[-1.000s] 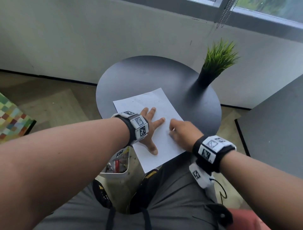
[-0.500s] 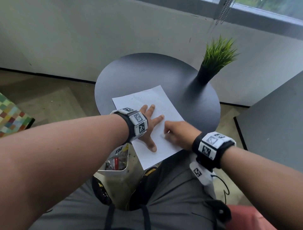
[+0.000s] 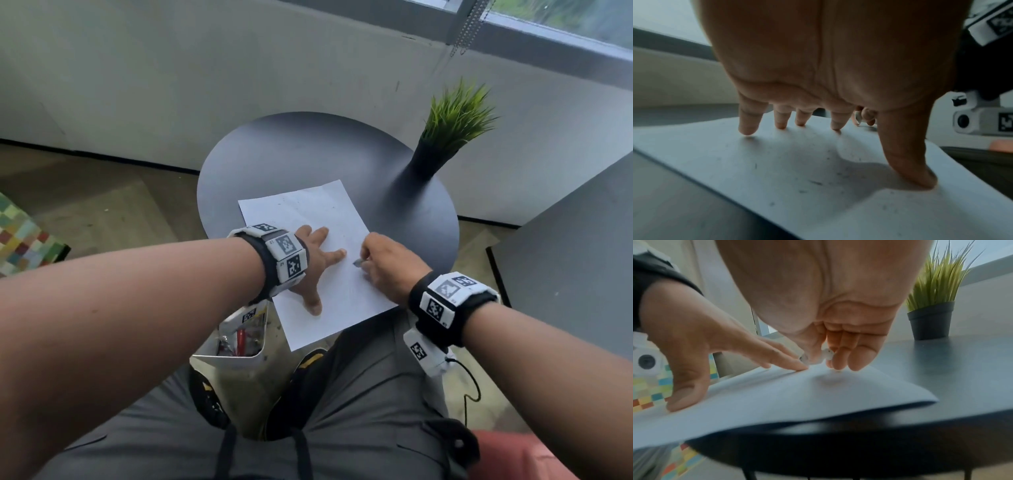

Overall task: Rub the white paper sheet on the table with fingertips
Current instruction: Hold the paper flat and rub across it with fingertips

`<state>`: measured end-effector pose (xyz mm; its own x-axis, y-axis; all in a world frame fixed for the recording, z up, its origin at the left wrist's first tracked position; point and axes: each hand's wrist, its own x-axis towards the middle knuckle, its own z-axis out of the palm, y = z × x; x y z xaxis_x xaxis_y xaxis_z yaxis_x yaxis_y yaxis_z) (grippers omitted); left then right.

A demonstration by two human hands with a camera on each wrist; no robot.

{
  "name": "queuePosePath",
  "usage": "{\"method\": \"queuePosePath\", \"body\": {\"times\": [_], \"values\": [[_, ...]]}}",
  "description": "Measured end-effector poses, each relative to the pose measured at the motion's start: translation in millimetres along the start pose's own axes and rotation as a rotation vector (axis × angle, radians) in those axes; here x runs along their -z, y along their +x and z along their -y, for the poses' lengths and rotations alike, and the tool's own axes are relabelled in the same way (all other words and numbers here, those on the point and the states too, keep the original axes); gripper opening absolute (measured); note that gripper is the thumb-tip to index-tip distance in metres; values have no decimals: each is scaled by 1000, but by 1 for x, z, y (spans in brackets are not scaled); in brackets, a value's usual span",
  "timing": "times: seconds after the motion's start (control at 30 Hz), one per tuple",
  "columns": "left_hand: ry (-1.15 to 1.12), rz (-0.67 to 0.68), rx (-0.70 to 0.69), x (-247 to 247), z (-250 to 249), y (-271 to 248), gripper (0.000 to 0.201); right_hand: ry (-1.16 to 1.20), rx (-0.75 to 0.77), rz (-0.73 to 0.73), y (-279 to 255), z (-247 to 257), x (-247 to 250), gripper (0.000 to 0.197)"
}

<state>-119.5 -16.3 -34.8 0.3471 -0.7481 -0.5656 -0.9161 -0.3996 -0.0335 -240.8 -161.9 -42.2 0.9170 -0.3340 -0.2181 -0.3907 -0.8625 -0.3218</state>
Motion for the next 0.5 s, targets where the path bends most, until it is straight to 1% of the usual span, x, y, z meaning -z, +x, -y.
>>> {"method": "queuePosePath", "body": {"times": [0.07,0.1,0.23,0.3,0.33,0.43,0.47,0.5], "values": [[-68,3,5,-4,0,0,116,57,2,-35,1,-1,2,10],[-86,-1,9,-6,1,0,116,94,-11,-33,2,1,2,11],[-68,-18,16,-11,1,2,127,123,-101,46,5,5,-2,13],[-72,-18,14,-11,2,4,129,104,-103,61,0,8,-5,13],[-77,-16,16,-11,2,4,129,71,-49,90,-4,13,-7,12],[-68,-13,11,-10,2,4,130,-29,224,295,-24,30,-13,8],[-63,-15,10,-10,2,4,130,-56,252,318,-24,30,-11,7],[-60,-14,8,-9,1,4,130,-77,226,286,-19,27,-8,6]]}}
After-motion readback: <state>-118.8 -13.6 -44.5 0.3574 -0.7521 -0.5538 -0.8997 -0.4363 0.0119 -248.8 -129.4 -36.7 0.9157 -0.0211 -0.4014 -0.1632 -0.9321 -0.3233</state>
